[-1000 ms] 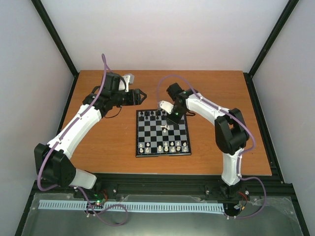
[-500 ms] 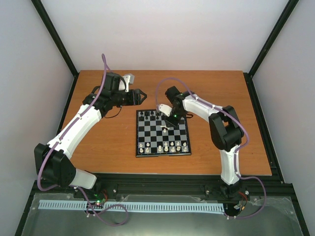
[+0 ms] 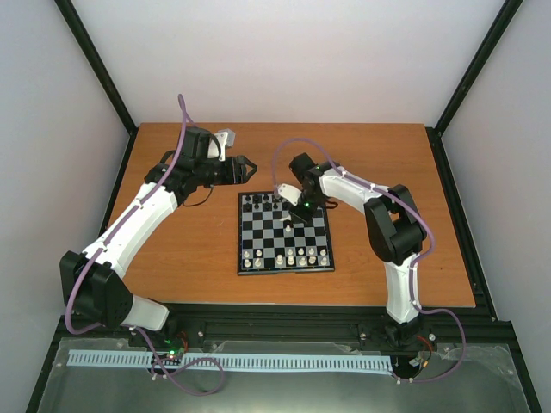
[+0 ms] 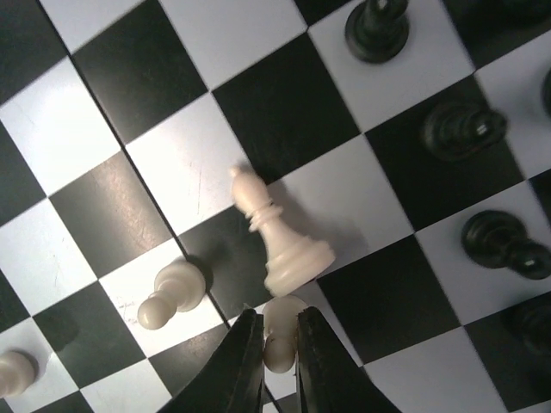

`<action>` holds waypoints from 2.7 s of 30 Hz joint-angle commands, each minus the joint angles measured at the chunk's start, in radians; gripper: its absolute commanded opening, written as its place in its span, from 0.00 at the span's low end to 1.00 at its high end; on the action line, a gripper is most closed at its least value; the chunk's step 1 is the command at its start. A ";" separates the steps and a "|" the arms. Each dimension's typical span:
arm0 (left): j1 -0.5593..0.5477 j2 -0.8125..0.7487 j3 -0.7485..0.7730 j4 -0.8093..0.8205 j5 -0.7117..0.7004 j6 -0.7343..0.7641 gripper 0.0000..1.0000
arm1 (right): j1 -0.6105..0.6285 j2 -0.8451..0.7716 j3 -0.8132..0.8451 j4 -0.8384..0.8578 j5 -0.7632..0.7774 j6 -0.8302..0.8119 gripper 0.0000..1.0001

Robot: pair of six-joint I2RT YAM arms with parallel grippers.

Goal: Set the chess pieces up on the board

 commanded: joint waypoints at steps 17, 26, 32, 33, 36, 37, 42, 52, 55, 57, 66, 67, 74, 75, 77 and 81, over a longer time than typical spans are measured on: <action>0.011 -0.019 0.027 0.025 0.012 -0.018 0.68 | 0.066 -0.224 -0.088 -0.033 -0.094 -0.014 0.09; 0.011 -0.019 0.027 0.025 0.010 -0.018 0.68 | 0.179 -0.210 -0.090 -0.067 -0.102 -0.036 0.10; 0.011 -0.018 0.027 0.025 0.011 -0.018 0.68 | 0.209 -0.158 -0.094 -0.091 -0.081 -0.065 0.10; 0.011 -0.018 0.026 0.025 0.012 -0.017 0.68 | 0.212 -0.151 -0.095 -0.091 -0.080 -0.066 0.10; 0.011 -0.017 0.027 0.025 0.012 -0.017 0.68 | 0.214 -0.130 -0.094 -0.099 -0.081 -0.069 0.10; 0.011 -0.017 0.027 0.025 0.012 -0.017 0.68 | 0.216 -0.124 -0.096 -0.102 -0.080 -0.073 0.10; 0.011 -0.017 0.026 0.025 0.012 -0.018 0.68 | 0.223 -0.105 -0.105 -0.108 -0.079 -0.080 0.10; 0.011 -0.018 0.026 0.025 0.013 -0.018 0.68 | 0.228 -0.076 -0.112 -0.100 -0.071 -0.077 0.10; 0.011 -0.018 0.027 0.025 0.012 -0.019 0.68 | 0.232 -0.067 -0.115 -0.098 -0.071 -0.076 0.10; 0.011 -0.020 0.027 0.025 0.013 -0.020 0.68 | 0.234 -0.061 -0.116 -0.095 -0.070 -0.073 0.10; 0.011 -0.022 0.027 0.025 0.014 -0.018 0.68 | 0.234 -0.048 -0.120 -0.071 -0.051 -0.057 0.11; 0.010 -0.023 0.027 0.025 0.014 -0.019 0.68 | 0.234 -0.050 -0.122 -0.064 -0.049 -0.053 0.11; 0.011 -0.023 0.027 0.025 0.013 -0.019 0.68 | 0.234 -0.054 -0.121 -0.033 -0.057 -0.034 0.13; 0.011 -0.024 0.027 0.025 0.012 -0.019 0.68 | 0.234 -0.052 -0.121 -0.030 -0.059 -0.033 0.14; 0.011 -0.023 0.027 0.025 0.014 -0.019 0.68 | 0.234 -0.050 -0.121 -0.031 -0.062 -0.032 0.13; 0.011 -0.023 0.027 0.025 0.013 -0.019 0.68 | 0.234 -0.051 -0.121 -0.036 -0.061 -0.032 0.18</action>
